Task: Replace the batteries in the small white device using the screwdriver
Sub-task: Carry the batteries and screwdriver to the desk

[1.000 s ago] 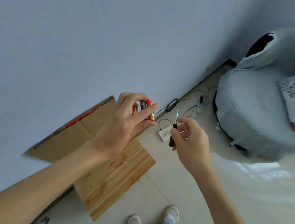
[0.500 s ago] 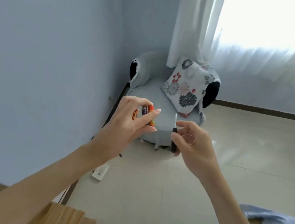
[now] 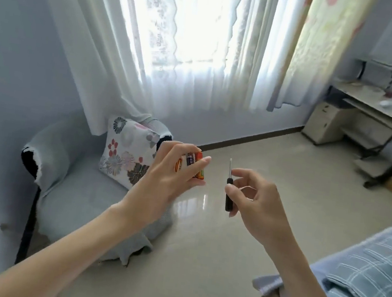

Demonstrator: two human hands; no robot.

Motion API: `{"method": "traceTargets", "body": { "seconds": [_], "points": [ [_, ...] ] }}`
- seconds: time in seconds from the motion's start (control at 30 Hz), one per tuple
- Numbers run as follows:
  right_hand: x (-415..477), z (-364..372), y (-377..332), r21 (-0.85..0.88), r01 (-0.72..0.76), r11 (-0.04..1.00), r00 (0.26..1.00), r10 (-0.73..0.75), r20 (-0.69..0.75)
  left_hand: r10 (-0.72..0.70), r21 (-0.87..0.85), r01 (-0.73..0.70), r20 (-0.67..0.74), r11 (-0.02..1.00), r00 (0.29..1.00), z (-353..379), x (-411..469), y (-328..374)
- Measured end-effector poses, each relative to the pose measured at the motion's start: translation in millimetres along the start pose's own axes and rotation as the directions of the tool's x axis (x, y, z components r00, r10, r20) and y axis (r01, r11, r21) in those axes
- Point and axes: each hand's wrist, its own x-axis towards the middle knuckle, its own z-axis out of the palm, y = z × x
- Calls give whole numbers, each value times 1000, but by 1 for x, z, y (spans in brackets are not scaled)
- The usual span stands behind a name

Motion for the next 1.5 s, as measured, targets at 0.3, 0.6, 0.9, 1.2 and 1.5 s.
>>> {"method": "traceTargets", "body": {
  "seconds": [0.3,0.6,0.9,1.2,1.5],
  "points": [
    [148,-55,24,25,-92,995,945,95,-312,248,-176,-244,-3,953,969,109,171,-117],
    [265,-118,49,58,-152,987,823,159,-546,409,-360,-387,-15,849,912,219,324,-176],
    [378,-242,120,74,-138,988,730,151,-666,505,-436,-460,-17,773,863,372,461,-182],
    [502,-390,159,72,-178,981,695,177,-697,498,-445,-461,-39,768,867,505,636,-169],
    [616,-500,208,98,-198,975,645,204,-736,526,-496,-485,-65,721,848,637,765,-182]
  ]
}}
